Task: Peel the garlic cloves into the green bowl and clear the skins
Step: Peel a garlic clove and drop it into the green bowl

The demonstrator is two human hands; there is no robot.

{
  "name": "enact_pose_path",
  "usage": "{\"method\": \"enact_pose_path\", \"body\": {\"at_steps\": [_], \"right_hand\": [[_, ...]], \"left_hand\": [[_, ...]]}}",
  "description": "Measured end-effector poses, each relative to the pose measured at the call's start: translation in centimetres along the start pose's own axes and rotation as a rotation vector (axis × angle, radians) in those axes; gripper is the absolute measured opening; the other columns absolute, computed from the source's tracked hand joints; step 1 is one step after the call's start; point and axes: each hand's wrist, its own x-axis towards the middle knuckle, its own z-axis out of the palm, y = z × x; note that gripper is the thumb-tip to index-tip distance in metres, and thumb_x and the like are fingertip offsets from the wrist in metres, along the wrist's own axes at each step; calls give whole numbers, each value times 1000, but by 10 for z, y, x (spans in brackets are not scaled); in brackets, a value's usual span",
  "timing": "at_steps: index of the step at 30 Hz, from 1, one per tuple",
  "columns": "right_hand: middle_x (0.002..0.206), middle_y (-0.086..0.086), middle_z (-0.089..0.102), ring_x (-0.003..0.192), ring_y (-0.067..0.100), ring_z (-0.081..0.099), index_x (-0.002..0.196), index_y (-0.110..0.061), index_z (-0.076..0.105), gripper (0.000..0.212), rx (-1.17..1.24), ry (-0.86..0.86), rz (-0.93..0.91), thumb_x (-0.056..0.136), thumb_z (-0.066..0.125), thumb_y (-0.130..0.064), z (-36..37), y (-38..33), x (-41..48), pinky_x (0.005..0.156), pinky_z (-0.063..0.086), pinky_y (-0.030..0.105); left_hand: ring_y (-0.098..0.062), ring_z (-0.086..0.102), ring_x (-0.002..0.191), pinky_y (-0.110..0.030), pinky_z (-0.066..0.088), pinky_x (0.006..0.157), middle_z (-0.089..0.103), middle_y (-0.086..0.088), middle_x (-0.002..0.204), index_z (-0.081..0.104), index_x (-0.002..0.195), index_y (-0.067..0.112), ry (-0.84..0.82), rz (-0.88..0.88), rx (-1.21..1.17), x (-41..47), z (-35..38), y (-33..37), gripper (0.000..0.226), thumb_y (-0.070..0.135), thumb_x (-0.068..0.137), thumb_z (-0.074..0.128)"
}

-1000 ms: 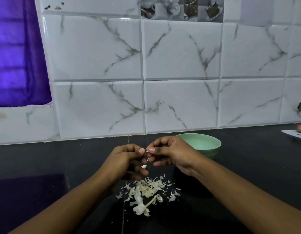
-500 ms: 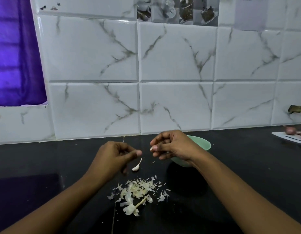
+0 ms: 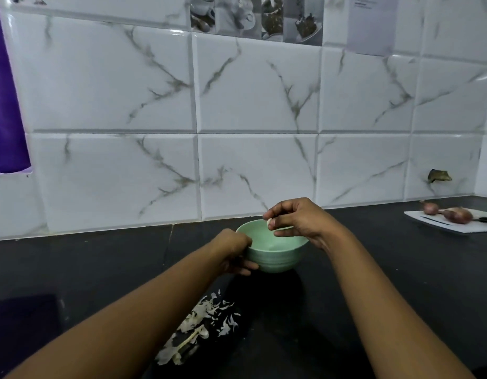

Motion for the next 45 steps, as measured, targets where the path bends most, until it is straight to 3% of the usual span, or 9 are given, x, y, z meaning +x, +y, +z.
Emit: {"method": "enact_pose_path", "body": {"at_steps": [3, 8, 17, 22, 28, 32, 35, 41, 45], "right_hand": [[75, 5, 66, 71, 10, 65, 90, -1, 68, 15, -83, -5, 8, 79, 65, 9, -3, 1, 1, 69, 57, 23], [81, 12, 69, 74, 15, 68, 95, 0, 66, 18, -214, -14, 29, 80, 62, 9, -6, 2, 2, 64, 57, 21], [84, 10, 71, 69, 16, 69, 88, -6, 67, 20, -306, 185, -122, 83, 51, 6, 11, -7, 0, 64, 56, 25], [79, 6, 68, 58, 17, 67, 86, -14, 67, 18, -202, 254, -385, 86, 57, 0, 61, -14, -10, 60, 58, 31], [77, 3, 65, 64, 21, 66, 97, -15, 67, 19, -320, 3, -450, 90, 56, -2, 111, 7, -9, 62, 57, 33], [126, 6, 60, 113, 23, 52, 124, -15, 61, 43, -851, -248, -494, 88, 45, 3, 130, 30, 4, 92, 34, 21], [121, 6, 60, 113, 26, 46, 124, -17, 61, 40, -1000, -356, -482, 91, 45, -3, 139, 43, 9, 94, 37, 31], [104, 7, 65, 99, 21, 58, 104, -12, 68, 17, -914, -253, -431, 89, 60, -17, 137, 47, 11, 84, 45, 30], [90, 5, 69, 78, 8, 58, 96, -15, 70, 12, -387, -234, -199, 91, 60, -11, 134, 42, 7, 72, 45, 21]], "left_hand": [[-18, 62, 41, -29, 54, 43, 60, -17, 80, 45, 120, 7, 63, 126, 8, 0, 0, -14, 31, 0, 90, 39], [-26, 66, 75, -41, 59, 65, 59, -2, 95, 47, 116, 21, 197, 368, 220, -15, -2, -28, 40, 7, 79, 53], [-17, 62, 41, -28, 54, 44, 59, -17, 81, 44, 118, 2, -26, 93, 15, -8, -2, -6, 23, 4, 95, 43], [-20, 65, 62, -27, 54, 49, 54, -9, 93, 46, 110, 7, -155, -58, -59, -10, -26, 3, 24, 29, 100, 45], [-20, 66, 70, -28, 48, 60, 66, -7, 102, 59, 112, 13, 217, 212, -25, -37, -105, -9, 20, 22, 95, 55], [-17, 61, 68, -22, 44, 50, 66, -7, 87, 62, 107, 12, 209, 158, 203, -58, -126, -52, 14, 13, 94, 57], [-20, 64, 71, -24, 48, 51, 70, -10, 91, 65, 100, 16, 173, 121, 436, -63, -127, -70, 9, 14, 91, 62], [1, 56, 62, -13, 43, 54, 64, 11, 83, 69, 109, 23, 187, 231, 736, -61, -117, -76, 23, 24, 86, 68], [1, 62, 56, -15, 47, 50, 67, 12, 78, 69, 106, 28, 217, 377, 527, -66, -114, -77, 24, 18, 84, 71]]}}
